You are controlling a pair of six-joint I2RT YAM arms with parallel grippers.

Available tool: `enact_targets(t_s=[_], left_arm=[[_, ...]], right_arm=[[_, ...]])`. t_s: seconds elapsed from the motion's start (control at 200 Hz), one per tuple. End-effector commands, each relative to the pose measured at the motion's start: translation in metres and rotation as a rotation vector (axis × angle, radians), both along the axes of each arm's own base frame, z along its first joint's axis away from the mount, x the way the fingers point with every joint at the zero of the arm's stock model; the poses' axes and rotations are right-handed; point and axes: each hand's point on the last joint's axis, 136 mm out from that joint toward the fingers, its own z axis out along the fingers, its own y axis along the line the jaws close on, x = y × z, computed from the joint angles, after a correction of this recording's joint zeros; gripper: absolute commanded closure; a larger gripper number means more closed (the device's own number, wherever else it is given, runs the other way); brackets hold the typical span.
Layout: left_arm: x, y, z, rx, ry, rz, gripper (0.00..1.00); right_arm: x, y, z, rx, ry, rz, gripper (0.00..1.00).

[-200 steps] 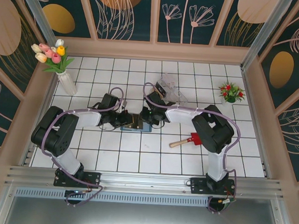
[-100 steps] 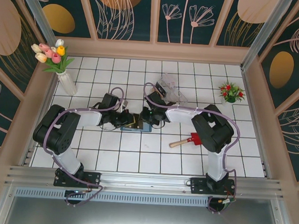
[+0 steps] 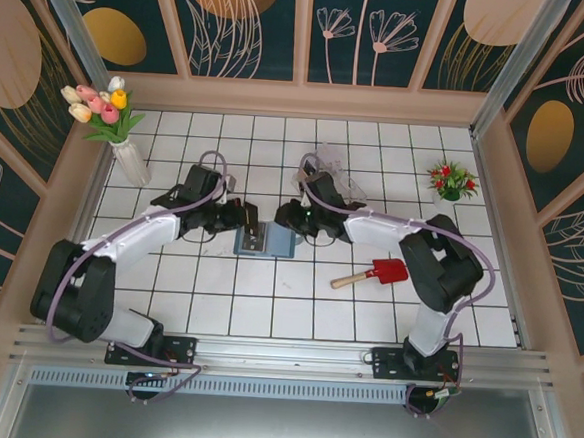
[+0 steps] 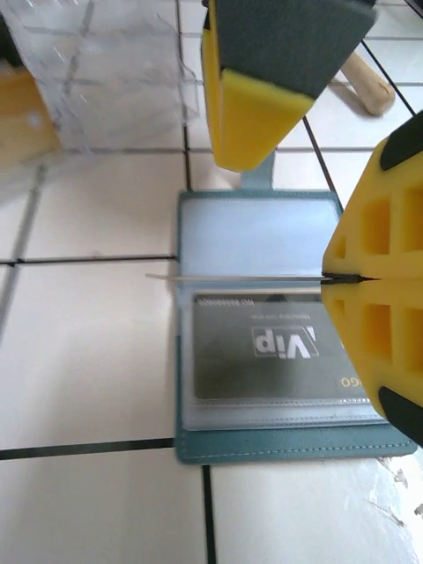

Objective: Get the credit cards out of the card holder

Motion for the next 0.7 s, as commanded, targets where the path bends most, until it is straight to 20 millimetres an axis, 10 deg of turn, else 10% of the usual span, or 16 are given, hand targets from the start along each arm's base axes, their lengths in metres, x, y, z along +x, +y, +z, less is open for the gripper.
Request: enact_targets(t_s=[0.0,0.26,0.435,0.696], left_arm=[[0.012,-0.001,0.053,-0.058,-0.114,0.026,0.96],[0.022,-0.035,0.162,-0.461,-0.289,0.017,0.96],[0.015,-0.042,0.212,-0.635,-0.354,-0.012,0.96],[0.01,-0.047,0.226,-0.734,-0.327,-0.033,0.97]], right_arm=[[0.003,0.01,0.084,0.247,-0.168,0.07,0.62],[0.004,-0.019,0.161,0.466,-0.284,0.076,0.31],[0.003,-0.016,0.192,0.55,-0.272,0.148,0.33],[0.0,-0.019,0.236,0.664,-0.341,0.248,0.56]])
